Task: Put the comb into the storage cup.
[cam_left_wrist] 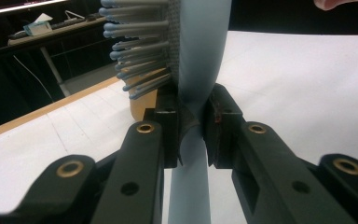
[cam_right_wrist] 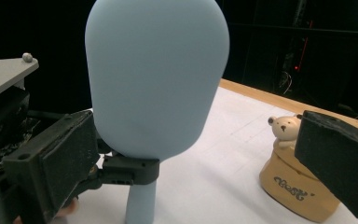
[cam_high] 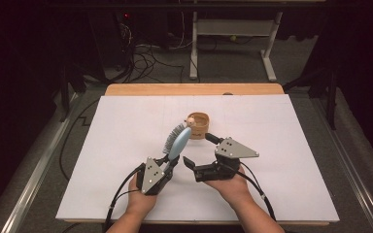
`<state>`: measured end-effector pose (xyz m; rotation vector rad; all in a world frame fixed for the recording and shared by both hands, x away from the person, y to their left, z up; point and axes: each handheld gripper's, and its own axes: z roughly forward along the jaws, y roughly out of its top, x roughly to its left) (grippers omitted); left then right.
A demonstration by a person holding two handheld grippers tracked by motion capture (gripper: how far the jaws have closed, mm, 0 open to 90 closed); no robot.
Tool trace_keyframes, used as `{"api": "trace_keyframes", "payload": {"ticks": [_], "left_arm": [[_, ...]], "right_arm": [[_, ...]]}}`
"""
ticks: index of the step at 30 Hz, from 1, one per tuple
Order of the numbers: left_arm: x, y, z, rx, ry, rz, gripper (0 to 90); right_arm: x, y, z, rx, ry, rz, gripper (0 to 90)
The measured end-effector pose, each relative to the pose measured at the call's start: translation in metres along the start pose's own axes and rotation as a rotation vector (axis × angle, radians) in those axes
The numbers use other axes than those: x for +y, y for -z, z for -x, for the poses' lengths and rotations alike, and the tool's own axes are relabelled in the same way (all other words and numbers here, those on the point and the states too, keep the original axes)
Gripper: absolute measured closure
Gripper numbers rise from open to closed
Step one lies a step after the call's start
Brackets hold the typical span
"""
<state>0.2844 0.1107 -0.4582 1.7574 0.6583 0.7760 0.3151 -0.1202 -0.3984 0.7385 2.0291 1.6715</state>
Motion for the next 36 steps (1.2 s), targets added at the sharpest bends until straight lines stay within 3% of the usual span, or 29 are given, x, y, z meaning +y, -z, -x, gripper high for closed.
{"api": "trace_keyframes", "payload": {"ticks": [24, 36], "left_arm": [[0.004, -0.002, 0.006, -0.015, -0.003, 0.001, 77.6], [0.005, -0.005, 0.011, -0.021, -0.017, 0.002, 77.6]], "right_arm": [[0.014, -0.012, -0.009, 0.029, -0.01, 0.033, 0.1], [0.02, -0.017, -0.007, 0.041, -0.045, 0.056, 2.9]]}}
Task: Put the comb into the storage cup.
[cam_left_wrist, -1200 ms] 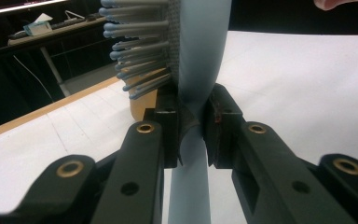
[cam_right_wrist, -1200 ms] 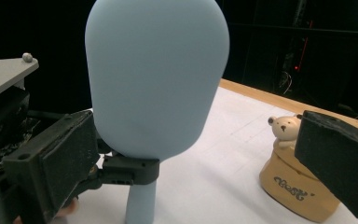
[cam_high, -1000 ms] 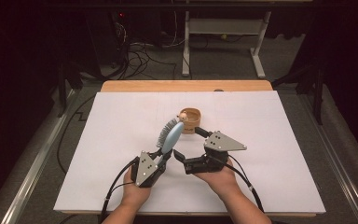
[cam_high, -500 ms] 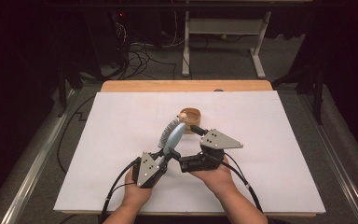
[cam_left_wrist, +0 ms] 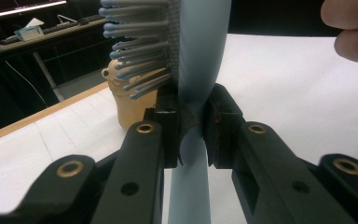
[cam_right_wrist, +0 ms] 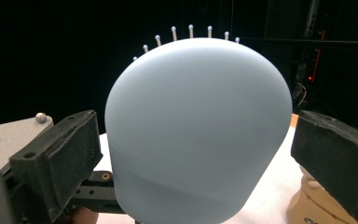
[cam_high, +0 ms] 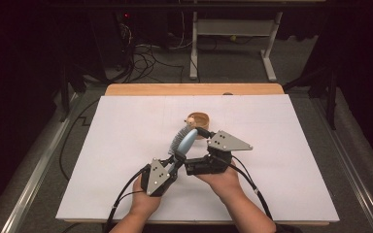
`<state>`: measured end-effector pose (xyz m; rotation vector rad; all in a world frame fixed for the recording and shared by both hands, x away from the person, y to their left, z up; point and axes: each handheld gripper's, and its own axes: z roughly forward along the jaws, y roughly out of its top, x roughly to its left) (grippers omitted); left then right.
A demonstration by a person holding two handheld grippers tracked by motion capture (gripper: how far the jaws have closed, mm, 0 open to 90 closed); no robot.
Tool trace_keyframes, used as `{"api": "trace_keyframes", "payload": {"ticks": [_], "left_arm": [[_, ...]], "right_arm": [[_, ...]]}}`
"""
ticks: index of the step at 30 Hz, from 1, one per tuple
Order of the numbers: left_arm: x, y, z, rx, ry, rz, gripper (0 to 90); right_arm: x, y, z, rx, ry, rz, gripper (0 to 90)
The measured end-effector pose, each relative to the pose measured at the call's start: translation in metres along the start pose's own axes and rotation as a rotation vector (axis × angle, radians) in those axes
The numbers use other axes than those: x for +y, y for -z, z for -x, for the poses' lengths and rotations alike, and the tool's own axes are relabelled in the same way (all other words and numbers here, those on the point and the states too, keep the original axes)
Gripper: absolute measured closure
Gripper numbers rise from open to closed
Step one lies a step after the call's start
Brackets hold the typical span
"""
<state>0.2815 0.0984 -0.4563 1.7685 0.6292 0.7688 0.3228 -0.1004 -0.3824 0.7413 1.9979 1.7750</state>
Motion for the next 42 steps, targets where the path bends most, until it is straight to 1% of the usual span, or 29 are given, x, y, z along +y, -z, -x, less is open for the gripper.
{"api": "trace_keyframes", "payload": {"ticks": [4, 14, 20, 25, 29, 42], "left_arm": [[0.0004, -0.0005, 0.001, -0.004, -0.003, 0.0, 77.6], [0.0009, -0.001, 0.0014, -0.001, -0.003, 0.0, 77.6], [0.0012, -0.0013, 0.0014, -0.004, 0.008, 0.011, 77.6], [0.0013, -0.0013, 0.0007, 0.001, 0.001, 0.005, 77.6], [0.0017, -0.0012, 0.0008, 0.0, 0.003, 0.008, 77.6], [0.0023, -0.0011, 0.0008, 0.005, 0.002, 0.008, 77.6]], "right_arm": [[0.0, -0.0016, 0.0017, 0.008, -0.019, 0.003, 5.2], [0.0012, -0.0023, 0.0031, 0.025, -0.034, 0.006, 13.5], [0.0023, -0.0013, 0.0028, 0.039, -0.04, 0.014, 18.7], [0.0022, -0.0019, 0.0029, 0.04, -0.047, 0.013, 19.4], [0.0024, -0.0018, 0.0027, 0.039, -0.048, 0.018, 19.5], [0.0024, -0.0024, 0.0035, 0.04, -0.073, 0.01, 19.0]]}}
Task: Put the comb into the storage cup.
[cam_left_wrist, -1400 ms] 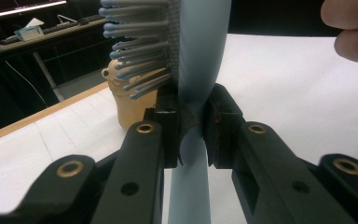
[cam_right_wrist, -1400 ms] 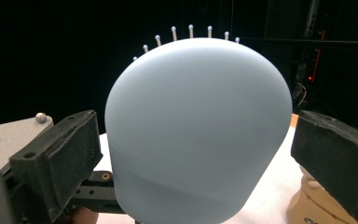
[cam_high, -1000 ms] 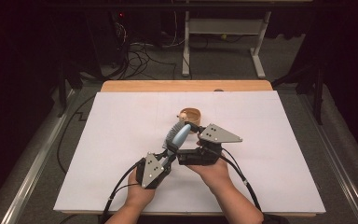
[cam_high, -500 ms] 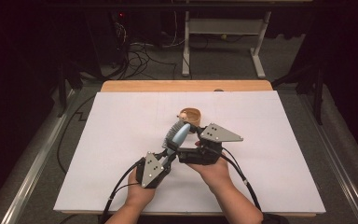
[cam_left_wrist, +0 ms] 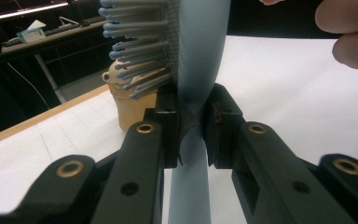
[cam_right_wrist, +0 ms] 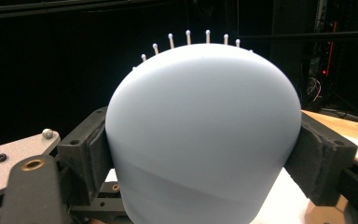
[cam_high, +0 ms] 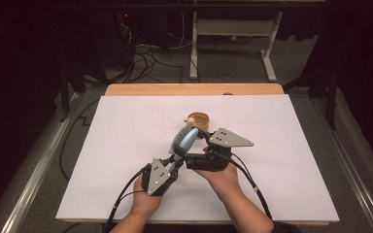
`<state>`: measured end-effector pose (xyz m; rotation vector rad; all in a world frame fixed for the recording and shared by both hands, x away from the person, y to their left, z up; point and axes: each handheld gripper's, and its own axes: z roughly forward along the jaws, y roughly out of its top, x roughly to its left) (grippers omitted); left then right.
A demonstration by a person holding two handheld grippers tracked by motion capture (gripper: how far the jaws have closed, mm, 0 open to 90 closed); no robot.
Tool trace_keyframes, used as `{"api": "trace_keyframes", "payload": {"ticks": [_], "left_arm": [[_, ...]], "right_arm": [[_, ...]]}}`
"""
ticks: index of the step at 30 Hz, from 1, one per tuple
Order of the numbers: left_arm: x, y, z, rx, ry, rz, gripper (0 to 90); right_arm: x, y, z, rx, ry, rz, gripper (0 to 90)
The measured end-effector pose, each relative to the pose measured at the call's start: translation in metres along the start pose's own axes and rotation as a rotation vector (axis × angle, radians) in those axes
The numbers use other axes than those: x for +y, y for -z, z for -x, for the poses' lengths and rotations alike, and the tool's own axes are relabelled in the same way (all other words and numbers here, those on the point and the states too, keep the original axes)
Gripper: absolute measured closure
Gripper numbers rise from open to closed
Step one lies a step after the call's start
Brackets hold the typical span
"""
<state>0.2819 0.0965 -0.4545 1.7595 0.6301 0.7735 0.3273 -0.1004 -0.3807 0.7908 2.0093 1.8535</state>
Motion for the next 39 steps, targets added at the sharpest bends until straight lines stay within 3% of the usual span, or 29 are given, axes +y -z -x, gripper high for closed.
{"api": "trace_keyframes", "payload": {"ticks": [22, 39], "left_arm": [[0.0013, -0.0011, 0.0013, -0.002, 0.007, -0.004, 77.5], [0.0017, -0.0001, -0.0001, -0.012, 0.019, 0.005, 76.7]], "right_arm": [[0.0017, -0.0007, 0.0022, 0.008, -0.029, -0.042, 20.2], [0.0055, -0.0016, -0.0023, -0.006, -0.003, -0.059, 20.7]]}}
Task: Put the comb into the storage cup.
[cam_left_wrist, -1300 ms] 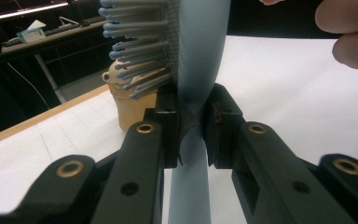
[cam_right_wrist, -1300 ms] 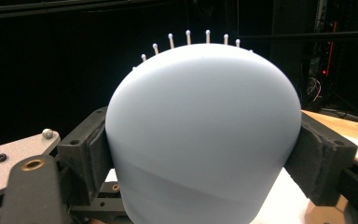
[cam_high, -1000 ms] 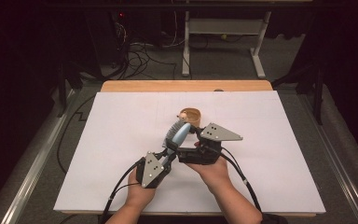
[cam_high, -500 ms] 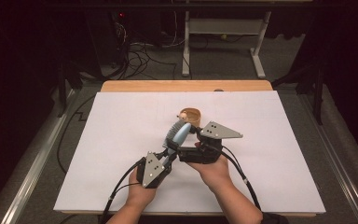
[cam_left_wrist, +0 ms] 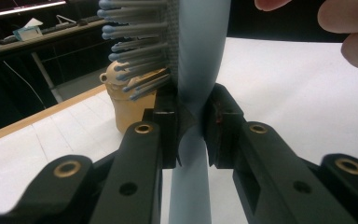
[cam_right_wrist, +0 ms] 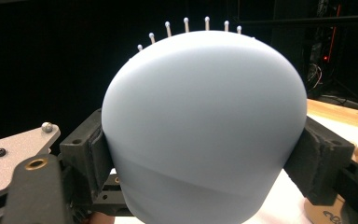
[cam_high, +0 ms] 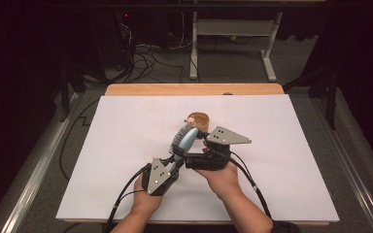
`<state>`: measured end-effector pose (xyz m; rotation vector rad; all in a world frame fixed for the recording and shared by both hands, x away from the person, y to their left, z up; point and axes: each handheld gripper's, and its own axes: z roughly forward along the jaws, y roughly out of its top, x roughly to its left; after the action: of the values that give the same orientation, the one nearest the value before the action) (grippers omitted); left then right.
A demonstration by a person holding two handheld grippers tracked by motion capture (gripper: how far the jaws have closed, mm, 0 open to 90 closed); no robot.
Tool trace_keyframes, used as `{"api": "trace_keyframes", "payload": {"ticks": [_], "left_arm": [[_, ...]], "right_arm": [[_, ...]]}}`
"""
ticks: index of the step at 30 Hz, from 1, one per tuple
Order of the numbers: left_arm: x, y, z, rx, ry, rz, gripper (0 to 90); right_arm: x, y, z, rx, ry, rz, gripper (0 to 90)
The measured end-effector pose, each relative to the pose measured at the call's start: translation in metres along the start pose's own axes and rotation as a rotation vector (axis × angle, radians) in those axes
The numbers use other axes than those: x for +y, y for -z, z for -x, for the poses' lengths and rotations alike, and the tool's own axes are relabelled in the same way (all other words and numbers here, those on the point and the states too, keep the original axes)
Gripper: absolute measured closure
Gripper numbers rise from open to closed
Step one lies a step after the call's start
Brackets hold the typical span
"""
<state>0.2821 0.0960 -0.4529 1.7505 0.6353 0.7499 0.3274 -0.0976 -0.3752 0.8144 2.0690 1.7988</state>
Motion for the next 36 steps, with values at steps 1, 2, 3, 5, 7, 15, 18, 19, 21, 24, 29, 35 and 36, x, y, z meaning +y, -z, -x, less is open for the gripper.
{"api": "trace_keyframes", "payload": {"ticks": [1, 2, 3, 5, 7, 15, 18, 19, 21, 24, 29, 35, 36], "left_arm": [[0.0, 0.0, 0.0, -0.001, 0.0, 0.0, 76.6], [0.0, 0.0, 0.0, -0.003, 0.003, 0.0, 76.4], [0.0, 0.0, 0.0, -0.004, 0.005, 0.001, 76.2], [0.0, 0.0, -0.001, -0.002, 0.007, 0.001, 75.3], [0.0, 0.0, -0.001, -0.004, 0.013, -0.003, 72.7], [0.0, 0.0, -0.004, -0.022, 0.022, -0.013, 66.2], [0.0, 0.0, -0.006, -0.025, 0.034, -0.018, 61.6], [0.0, 0.0, -0.006, -0.026, 0.035, -0.019, 59.0], [0.0, 0.0, -0.006, -0.029, 0.04, -0.025, 57.3], [0.0, 0.001, -0.009, -0.039, 0.052, -0.03, 50.9], [0.0, -0.001, -0.013, -0.074, 0.075, -0.062, 38.6], [-0.002, -0.001, -0.016, -0.103, 0.095, -0.075, 25.8], [-0.002, -0.002, -0.016, -0.105, 0.095, -0.074, 24.3]], "right_arm": [[0.0, 0.0, 0.0, -0.001, 0.0, -0.001, 20.7], [0.0, 0.0, 0.0, -0.001, -0.002, 0.0, 20.7], [0.0, 0.0, 0.0, -0.001, -0.002, 0.0, 20.7], [0.0, 0.0, -0.001, -0.002, -0.003, 0.001, 20.7], [0.0, 0.0, -0.001, 0.0, -0.005, 0.004, 20.7], [0.002, -0.001, -0.003, -0.005, 0.006, 0.004, 20.7], [0.002, -0.001, -0.003, -0.007, 0.002, 0.008, 20.7], [0.003, -0.001, -0.003, -0.01, 0.004, 0.007, 20.7], [0.003, 0.0, -0.003, -0.011, 0.005, 0.007, 20.7], [0.004, 0.0, -0.002, -0.016, 0.004, 0.013, 20.7], [0.006, 0.002, 0.0, -0.029, 0.012, 0.017, 20.7], [0.007, 0.004, 0.001, -0.041, 0.025, 0.02, 20.7], [0.007, 0.004, 0.001, -0.041, 0.025, 0.019, 20.7]]}}
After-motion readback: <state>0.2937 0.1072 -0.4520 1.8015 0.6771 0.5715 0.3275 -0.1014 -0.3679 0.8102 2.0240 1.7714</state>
